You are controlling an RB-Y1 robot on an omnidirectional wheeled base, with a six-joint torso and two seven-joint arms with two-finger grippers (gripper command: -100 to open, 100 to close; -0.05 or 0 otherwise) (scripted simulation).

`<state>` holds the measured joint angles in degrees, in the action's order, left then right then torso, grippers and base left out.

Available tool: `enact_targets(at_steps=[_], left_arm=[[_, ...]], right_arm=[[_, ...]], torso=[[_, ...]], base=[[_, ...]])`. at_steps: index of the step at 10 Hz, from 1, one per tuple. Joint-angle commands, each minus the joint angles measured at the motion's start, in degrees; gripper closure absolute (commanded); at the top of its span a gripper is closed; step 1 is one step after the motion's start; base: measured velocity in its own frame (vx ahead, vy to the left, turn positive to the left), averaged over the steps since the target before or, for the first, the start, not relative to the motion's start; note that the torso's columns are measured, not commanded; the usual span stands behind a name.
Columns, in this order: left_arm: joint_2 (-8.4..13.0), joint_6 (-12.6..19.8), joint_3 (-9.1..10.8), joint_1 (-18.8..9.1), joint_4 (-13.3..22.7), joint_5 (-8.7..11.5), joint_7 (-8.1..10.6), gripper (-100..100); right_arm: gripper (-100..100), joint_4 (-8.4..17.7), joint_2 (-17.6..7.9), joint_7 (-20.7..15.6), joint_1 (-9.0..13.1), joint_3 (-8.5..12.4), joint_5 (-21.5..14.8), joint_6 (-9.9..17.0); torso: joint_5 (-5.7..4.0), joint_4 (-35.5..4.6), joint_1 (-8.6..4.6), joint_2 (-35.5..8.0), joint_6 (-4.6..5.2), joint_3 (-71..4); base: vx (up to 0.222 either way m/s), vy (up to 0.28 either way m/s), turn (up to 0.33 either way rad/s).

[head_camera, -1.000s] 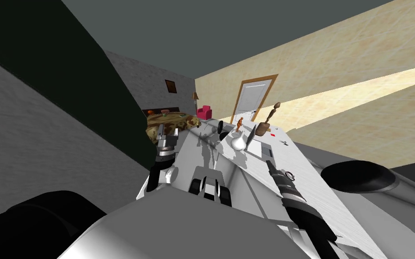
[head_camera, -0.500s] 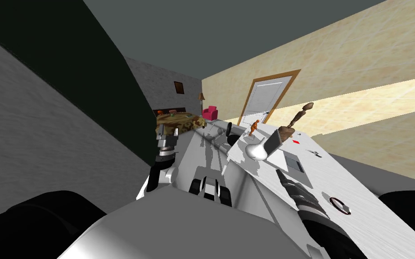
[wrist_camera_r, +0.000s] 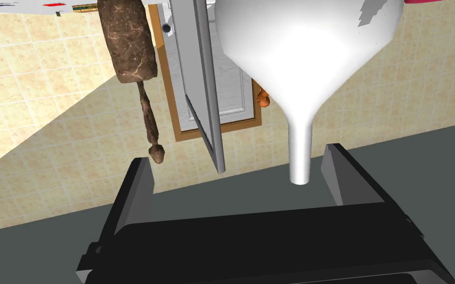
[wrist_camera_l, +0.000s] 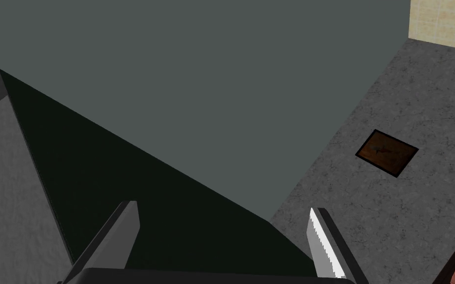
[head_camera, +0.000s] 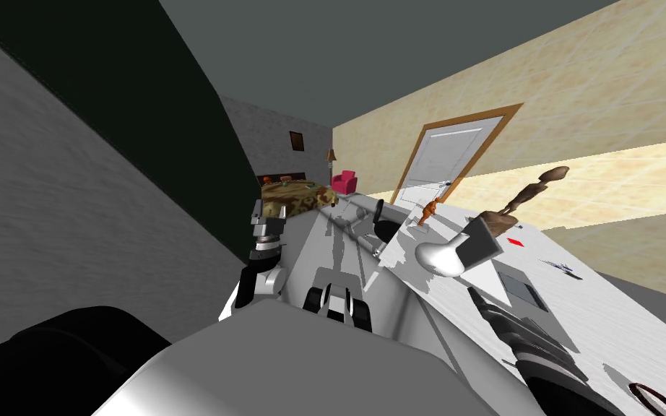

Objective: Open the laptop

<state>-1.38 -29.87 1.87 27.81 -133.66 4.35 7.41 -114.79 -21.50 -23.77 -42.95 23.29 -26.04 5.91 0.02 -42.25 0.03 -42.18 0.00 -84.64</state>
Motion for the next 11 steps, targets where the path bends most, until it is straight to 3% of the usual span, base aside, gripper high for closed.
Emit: enact_targets(at_steps=[1, 11], left_arm=[[0.0, 0.0, 0.0, 0.0, 0.0, 0.0, 0.0, 0], [0.0, 0.0, 0.01, 0.0, 0.0, 0.0, 0.0, 0]], right_arm=[[-100, 0.3, -1.3, -2.5, -1.0, 1.8, -1.4, 2.7], [-100, 6.2, -8.6, -15.3, -2.6, 12.1, -8.0, 13.4]], torso=[[-0.02, 0.0, -0.07, 0.0, -0.01, 0.0], [-0.02, 0.0, -0.03, -0.1, 0.01, 0.1]], base=[[0.084, 0.046, 0.053], [0.08, 0.01, 0.133]])
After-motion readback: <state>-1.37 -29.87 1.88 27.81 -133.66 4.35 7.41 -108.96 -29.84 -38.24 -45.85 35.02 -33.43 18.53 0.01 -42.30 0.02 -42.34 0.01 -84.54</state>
